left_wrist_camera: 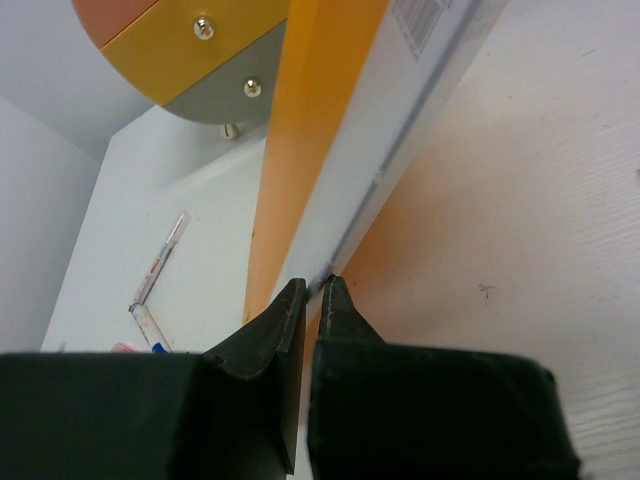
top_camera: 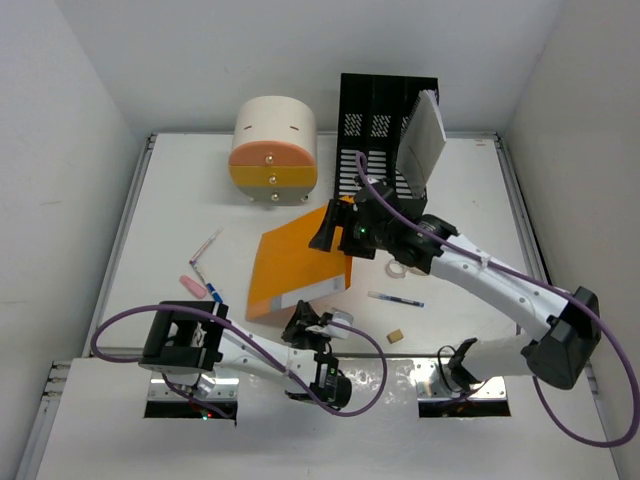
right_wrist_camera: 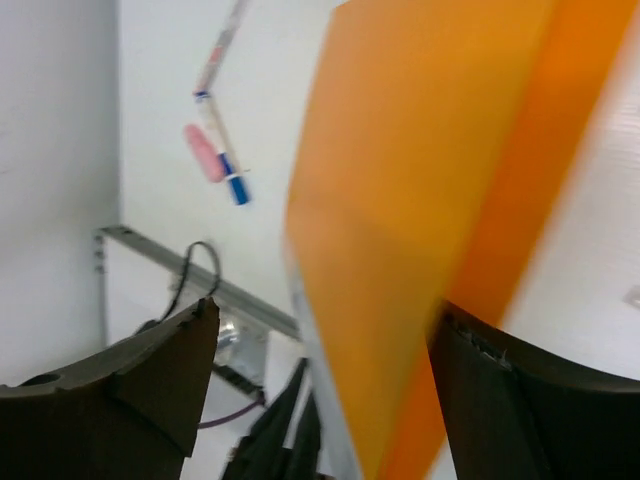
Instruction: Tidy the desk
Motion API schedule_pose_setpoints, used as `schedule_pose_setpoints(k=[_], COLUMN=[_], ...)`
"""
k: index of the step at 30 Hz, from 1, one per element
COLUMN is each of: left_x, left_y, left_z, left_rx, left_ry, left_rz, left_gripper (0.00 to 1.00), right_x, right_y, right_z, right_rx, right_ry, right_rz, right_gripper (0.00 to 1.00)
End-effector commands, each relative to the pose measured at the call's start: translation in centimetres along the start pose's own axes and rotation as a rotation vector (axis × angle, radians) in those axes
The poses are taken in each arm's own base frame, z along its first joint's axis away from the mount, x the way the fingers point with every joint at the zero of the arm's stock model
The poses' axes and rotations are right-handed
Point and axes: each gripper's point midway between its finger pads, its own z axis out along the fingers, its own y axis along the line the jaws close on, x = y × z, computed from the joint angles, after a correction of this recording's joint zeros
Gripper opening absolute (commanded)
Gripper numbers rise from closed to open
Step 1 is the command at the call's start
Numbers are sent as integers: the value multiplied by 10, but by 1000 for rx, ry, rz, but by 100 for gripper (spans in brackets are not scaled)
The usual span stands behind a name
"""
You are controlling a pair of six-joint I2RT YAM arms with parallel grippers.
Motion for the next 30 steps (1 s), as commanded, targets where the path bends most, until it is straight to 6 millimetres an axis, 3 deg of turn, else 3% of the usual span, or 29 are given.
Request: schedule_pose_setpoints(k=[1, 6, 12, 16, 22, 24, 28, 29, 30], left_x=[-23, -22, -22, -22, -25, -26, -30, -30, -31], left_y=[0, 1, 1, 1, 1, 2, 3, 4, 4], left_z=[4, 4, 4, 4, 4, 3, 3, 3, 4], left_rx=[-8, -9, -10, -10, -8, -7, -7, -7, -8], left_ry=[-70, -67, -64, -66, -55, -54, -62, -63, -66], left_rz=[-49, -54, -55, -57, -74, -86, -103, -101, -103], left_gripper=[0, 0, 0, 0, 0, 0, 0, 0, 0], right_x=[-29, -30, -20, -9, 8, 11, 10, 8, 5], right_y=[-15, -30, -40, -45, -26, -20, 0, 2, 5], right_z=[-31, -45, -39, -22, 11, 20, 19, 18, 16], right_rx=[124, 160, 160, 143, 0, -33, -136, -145, -157], right_ry=[-135, -194, -191, -165, -91, -67, -63, -69, -81], right_rz=[-83, -57, -9, 24, 74, 94, 106, 104, 101], right_gripper=[81, 84, 84, 84, 82, 76, 65, 58, 40])
